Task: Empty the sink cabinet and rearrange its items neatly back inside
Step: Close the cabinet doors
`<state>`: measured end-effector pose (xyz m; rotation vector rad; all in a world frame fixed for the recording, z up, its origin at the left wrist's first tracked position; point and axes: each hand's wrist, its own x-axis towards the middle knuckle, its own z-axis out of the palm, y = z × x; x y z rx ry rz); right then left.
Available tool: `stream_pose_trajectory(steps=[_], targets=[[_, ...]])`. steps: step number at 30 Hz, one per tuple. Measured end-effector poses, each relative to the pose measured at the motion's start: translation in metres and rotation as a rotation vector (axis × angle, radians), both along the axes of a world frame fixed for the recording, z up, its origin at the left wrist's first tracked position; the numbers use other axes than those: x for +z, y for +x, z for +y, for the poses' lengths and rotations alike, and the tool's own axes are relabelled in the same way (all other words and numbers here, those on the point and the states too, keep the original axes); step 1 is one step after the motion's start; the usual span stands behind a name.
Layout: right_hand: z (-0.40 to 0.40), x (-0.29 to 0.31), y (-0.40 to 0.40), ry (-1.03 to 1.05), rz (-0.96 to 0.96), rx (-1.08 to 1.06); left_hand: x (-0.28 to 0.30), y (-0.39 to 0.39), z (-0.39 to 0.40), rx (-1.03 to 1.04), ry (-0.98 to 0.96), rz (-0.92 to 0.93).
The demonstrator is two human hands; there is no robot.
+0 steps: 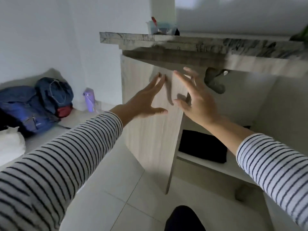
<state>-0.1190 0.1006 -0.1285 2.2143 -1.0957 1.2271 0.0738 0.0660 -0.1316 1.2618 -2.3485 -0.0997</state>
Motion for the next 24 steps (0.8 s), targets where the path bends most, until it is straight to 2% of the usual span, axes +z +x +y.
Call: stream_pose_trajectory(steps=[3, 7, 10, 17, 24], targets=[[-0.011, -0.003, -0.031, -0.086, 0.252, -0.426, 0.0, -0.033, -0.023, 0.009, -0.007, -0.079], [-0.033, -0.015, -0.048, -0.022, 0.469, -0.625, 0.001, -0.058, -0.049, 0.052, 0.0, -0.12], [-0.052, -0.014, -0.056, 0.076, 0.507, -0.674, 0.006, -0.07, -0.066, 0.081, -0.004, -0.168], [-0.091, 0.008, -0.071, 0.519, 0.557, -0.732, 0.014, -0.098, -0.104, 0.149, 0.005, -0.26], [-0.089, 0.01, -0.061, 0.541, 0.59, -0.773, 0.012, -0.1, -0.104, 0.186, -0.033, -0.267]])
